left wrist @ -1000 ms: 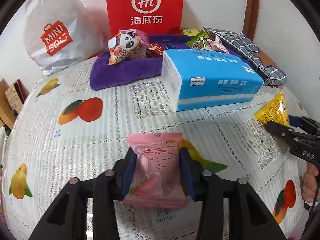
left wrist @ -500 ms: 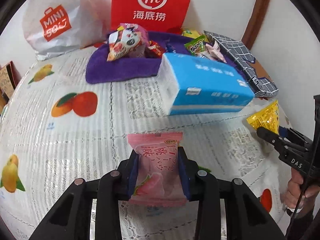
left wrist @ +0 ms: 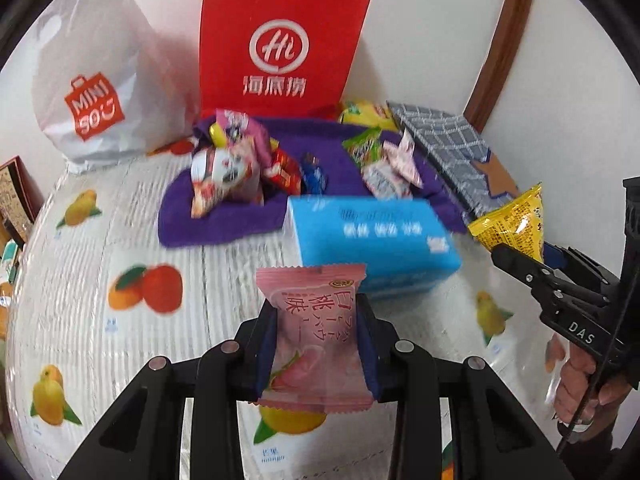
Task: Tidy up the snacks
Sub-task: 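Lift the pink packet and yellow chip bag with both tools toward the towel, then lower both held snacks over the purple towel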
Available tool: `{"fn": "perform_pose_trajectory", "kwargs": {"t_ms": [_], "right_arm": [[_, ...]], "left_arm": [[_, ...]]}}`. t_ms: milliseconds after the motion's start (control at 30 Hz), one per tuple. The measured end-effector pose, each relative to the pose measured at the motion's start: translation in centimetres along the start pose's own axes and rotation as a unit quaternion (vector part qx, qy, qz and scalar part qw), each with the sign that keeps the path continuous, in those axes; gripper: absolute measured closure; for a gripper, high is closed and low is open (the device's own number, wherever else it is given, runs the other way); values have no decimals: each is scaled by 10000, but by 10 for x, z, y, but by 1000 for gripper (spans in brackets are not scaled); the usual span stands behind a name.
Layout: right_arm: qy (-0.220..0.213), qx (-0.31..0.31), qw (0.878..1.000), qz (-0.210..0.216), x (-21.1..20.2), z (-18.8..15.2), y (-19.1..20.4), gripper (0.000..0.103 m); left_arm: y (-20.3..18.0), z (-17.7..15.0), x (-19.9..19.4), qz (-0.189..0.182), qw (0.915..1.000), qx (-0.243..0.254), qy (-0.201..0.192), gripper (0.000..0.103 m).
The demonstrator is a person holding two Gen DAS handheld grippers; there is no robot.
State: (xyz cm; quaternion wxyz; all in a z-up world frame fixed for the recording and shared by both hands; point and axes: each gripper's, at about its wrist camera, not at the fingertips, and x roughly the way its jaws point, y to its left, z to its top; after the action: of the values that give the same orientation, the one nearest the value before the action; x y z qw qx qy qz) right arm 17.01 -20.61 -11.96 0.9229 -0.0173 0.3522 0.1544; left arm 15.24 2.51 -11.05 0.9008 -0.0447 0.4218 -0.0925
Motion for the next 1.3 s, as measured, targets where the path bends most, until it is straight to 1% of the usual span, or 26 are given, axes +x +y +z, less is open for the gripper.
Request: {"fn": "perform_pose_trajectory", "kwargs": {"t_ms": [167,267,367,533,667,800,967,1133,1233,1267,1300], "right_arm": [[-120,27,9999,-61,3,33,0,48],[-149,39,9998,-114,10,57,2,48],[-216,14,9997,-79,16,78,5,48],[-348,-99,9993,-44,30,110,11,48],[-311,-39,9995,78,51,134,12,48],[-338,5,9994,61,70,155,10,48],[-383,129,9992,64,88,166,1,48],[-60,86,9999,-36,114,161,-9,48],[72,138,9998,-78,124,159,-17,48],[98,150,9998,-67,127,159,-19,49],[119,157,9998,-50,129,158,-21,49]], "left_arm": [[6,28,-6,164,9998,-69,-91,69],[13,48,-7,254,9995,-185,-74,69],[19,69,-6,445,9987,-207,-113,69],[27,101,-3,582,9977,-231,-263,69],[31,125,5,581,9974,-253,-355,69],[31,143,19,543,9975,-236,-378,69],[30,161,45,491,9979,-245,-329,69],[30,177,72,309,9987,-320,-252,69],[36,179,86,358,9983,-364,-280,69],[39,179,91,348,9985,-382,-202,69],[44,178,99,211,9990,-396,-33,69]]}}
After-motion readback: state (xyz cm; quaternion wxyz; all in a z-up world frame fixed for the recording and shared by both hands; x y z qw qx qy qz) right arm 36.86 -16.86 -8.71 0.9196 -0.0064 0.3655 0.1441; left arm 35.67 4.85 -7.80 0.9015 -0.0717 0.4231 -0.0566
